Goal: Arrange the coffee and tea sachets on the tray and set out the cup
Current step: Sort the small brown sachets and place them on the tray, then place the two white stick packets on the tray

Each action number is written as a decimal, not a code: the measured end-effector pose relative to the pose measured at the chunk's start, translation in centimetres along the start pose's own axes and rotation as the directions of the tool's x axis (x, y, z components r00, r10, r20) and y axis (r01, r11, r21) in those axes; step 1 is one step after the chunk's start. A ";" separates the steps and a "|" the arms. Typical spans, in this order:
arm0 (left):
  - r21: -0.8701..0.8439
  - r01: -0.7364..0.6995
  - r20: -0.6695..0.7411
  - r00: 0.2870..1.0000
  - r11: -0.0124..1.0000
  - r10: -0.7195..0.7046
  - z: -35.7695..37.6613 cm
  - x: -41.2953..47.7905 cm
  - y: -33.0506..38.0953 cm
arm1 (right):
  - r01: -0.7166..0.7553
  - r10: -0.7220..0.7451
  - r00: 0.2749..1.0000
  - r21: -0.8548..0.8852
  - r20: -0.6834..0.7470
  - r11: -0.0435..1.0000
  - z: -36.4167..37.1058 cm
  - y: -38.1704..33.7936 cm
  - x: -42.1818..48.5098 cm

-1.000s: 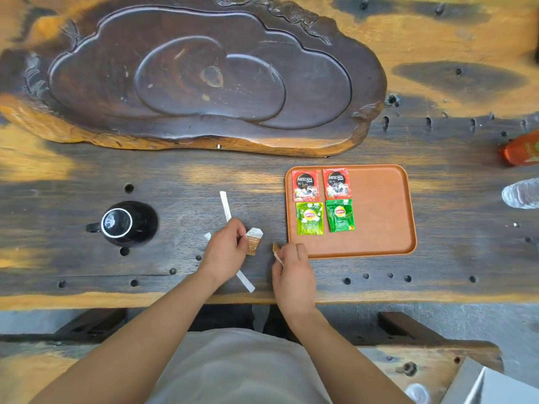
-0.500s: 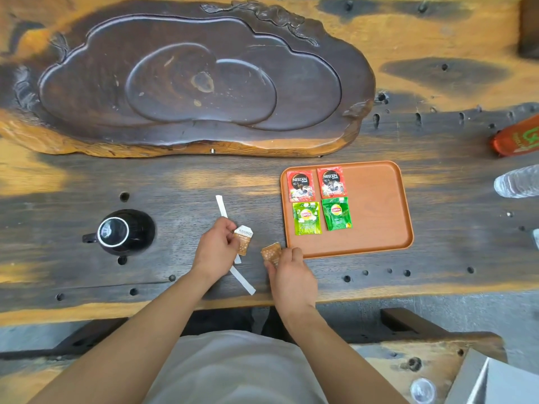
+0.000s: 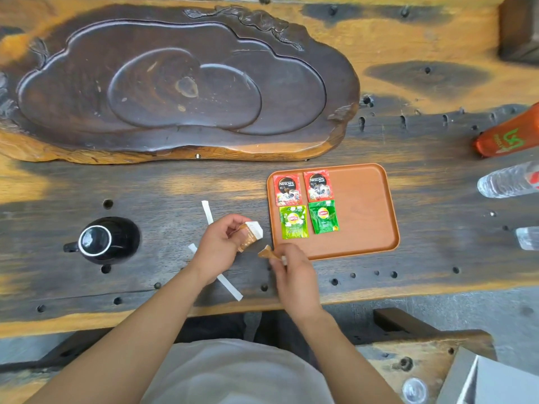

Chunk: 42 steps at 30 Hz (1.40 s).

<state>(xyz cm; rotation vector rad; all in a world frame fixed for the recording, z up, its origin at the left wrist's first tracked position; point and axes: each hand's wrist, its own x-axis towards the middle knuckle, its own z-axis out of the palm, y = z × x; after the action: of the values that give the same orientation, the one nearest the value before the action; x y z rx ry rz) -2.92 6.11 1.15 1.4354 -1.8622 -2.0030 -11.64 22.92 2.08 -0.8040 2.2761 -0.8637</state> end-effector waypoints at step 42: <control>0.459 0.289 -0.572 0.820 0.840 0.031 -0.9 -5.6 -4.4 | 0.215 -0.137 0.957 -0.311 0.256 0.926 0.3 -2.2 5.6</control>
<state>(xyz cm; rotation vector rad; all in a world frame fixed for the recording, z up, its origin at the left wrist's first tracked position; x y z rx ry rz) 3.15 9.97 0.97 2.0496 -2.1242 -0.9065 -14.40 17.55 1.86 -1.2120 2.1919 -0.4277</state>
